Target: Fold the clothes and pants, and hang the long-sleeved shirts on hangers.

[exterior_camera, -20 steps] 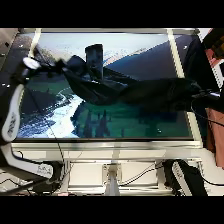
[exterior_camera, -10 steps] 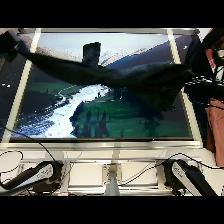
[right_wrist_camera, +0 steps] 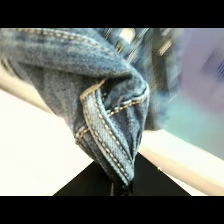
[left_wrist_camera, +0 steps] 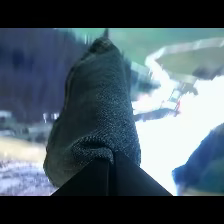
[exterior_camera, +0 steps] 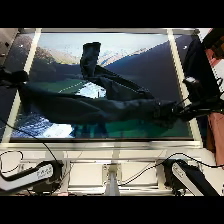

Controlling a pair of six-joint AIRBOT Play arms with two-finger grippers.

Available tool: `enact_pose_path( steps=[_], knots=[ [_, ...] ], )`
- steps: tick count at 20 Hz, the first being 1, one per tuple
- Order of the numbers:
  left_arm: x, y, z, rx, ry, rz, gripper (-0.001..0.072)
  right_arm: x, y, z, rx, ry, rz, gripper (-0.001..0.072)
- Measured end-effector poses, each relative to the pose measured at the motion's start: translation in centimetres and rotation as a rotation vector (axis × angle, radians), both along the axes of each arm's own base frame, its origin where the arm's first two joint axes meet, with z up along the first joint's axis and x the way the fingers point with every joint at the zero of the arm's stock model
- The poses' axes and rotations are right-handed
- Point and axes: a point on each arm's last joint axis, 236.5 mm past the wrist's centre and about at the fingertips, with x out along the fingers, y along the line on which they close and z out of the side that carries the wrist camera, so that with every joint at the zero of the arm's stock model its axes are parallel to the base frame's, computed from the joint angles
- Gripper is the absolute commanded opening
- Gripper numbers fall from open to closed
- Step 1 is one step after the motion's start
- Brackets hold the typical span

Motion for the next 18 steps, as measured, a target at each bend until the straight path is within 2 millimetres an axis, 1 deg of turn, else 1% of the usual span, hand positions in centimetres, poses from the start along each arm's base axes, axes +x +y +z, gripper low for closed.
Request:
enact_pose_path(
  steps=[2,4,6,8,9,11,13,14,15,16,17,18],
  knots=[
    [0.3,-0.4,-3.4,-0.016,0.096,-0.018,0.0014,-2.7,0.2,-1.6,0.009,0.117,0.001,0.0048],
    [0.8,-1.3,-6.7,-0.030,0.182,-0.046,0.0015,-5.6,0.6,-3.1,0.026,0.235,0.006,0.0048],
    [1.7,-2.5,-9.5,-0.035,0.227,-0.082,0.0014,-7.7,1.0,-4.2,0.040,0.320,0.010,0.0048],
    [3.5,-3.9,-11.7,-0.026,0.217,-0.125,0.0015,-8.9,1.2,-4.8,0.048,0.368,0.010,0.0049],
    [4.7,-4.7,-12.4,-0.018,0.189,-0.149,0.0015,-9.3,1.3,-5.0,0.051,0.383,0.011,0.0049],
    [7.3,-6.4,-12.9,-0.002,0.107,-0.193,0.0015,-9.8,1.4,-5.2,0.057,0.403,0.012,0.0049],
    [10.0,-8.0,-12.5,0.014,-0.003,-0.232,0.0016,-10.0,1.5,-5.4,0.058,0.408,0.011,0.0049],
    [11.3,-8.8,-12.1,0.020,-0.057,-0.248,0.0039,-9.9,1.5,-5.4,0.058,0.406,0.010,0.0049],
    [12.4,-9.5,-11.7,0.025,-0.108,-0.263,0.0148,-9.8,1.5,-5.5,0.057,0.399,0.007,0.0049],
    [13.4,-10.2,-11.3,0.030,-0.154,-0.277,0.0369,-9.7,1.5,-5.6,0.056,0.395,0.005,0.0049],
    [14.0,-10.8,-11.0,0.032,-0.183,-0.289,0.0524,-9.5,1.4,-5.7,0.054,0.387,-0.002,0.0049],
    [14.6,-11.4,-10.7,0.033,-0.210,-0.300,0.0522,-9.2,1.4,-5.8,0.052,0.378,-0.009,0.0049]
  ],
)
